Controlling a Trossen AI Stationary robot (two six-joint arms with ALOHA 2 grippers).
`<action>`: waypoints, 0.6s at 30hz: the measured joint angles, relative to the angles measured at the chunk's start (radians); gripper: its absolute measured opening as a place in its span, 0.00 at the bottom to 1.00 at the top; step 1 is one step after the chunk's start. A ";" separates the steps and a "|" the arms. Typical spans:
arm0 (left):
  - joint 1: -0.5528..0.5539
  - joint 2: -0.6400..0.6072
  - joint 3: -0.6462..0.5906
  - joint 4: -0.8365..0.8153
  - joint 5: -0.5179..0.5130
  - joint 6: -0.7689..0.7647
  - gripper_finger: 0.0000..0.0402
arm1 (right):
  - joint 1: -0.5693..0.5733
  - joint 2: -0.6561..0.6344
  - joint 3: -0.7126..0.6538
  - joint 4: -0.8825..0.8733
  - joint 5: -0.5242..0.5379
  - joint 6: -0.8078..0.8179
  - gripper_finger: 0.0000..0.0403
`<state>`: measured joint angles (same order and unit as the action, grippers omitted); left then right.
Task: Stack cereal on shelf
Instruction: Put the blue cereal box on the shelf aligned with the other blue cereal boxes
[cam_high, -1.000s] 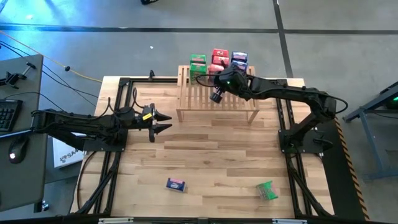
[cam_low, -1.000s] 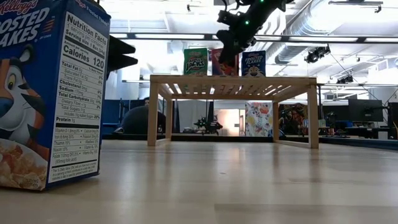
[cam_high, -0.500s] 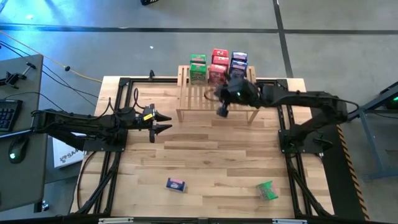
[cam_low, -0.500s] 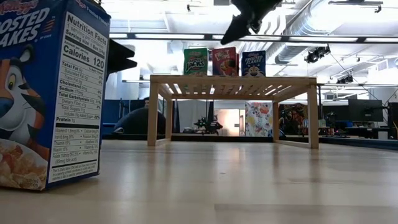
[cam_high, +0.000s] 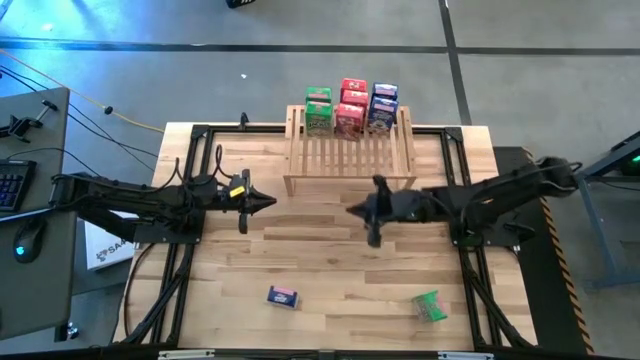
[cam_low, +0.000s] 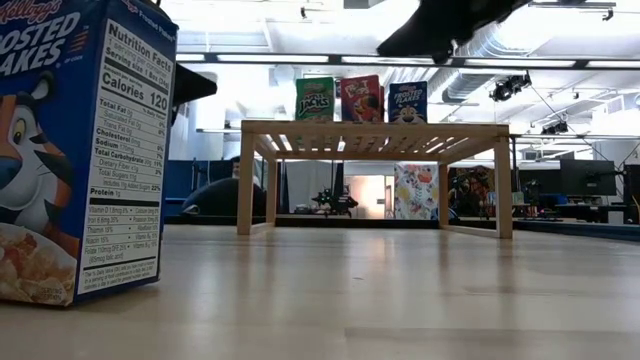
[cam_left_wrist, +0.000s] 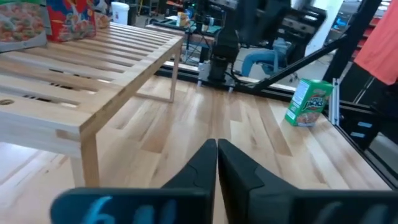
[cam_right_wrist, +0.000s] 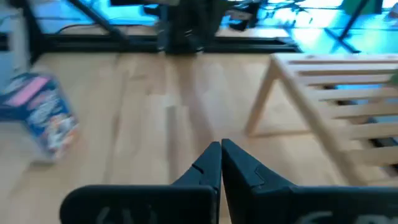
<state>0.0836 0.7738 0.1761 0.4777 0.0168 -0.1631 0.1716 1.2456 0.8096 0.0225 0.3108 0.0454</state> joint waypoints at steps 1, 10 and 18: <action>-0.006 0.000 0.000 0.000 -0.005 -0.006 0.01 | 0.027 -0.004 -0.001 -0.014 0.003 0.012 0.00; -0.083 0.005 0.000 -0.001 -0.094 -0.034 0.00 | 0.220 -0.024 -0.001 -0.156 0.004 0.142 0.03; -0.191 0.076 0.000 0.000 -0.256 -0.085 0.00 | 0.348 -0.023 -0.001 -0.339 0.062 0.383 0.28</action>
<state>-0.1073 0.8498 0.1761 0.4774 -0.2392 -0.2482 0.5200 1.2230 0.8082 -0.3160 0.3724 0.4285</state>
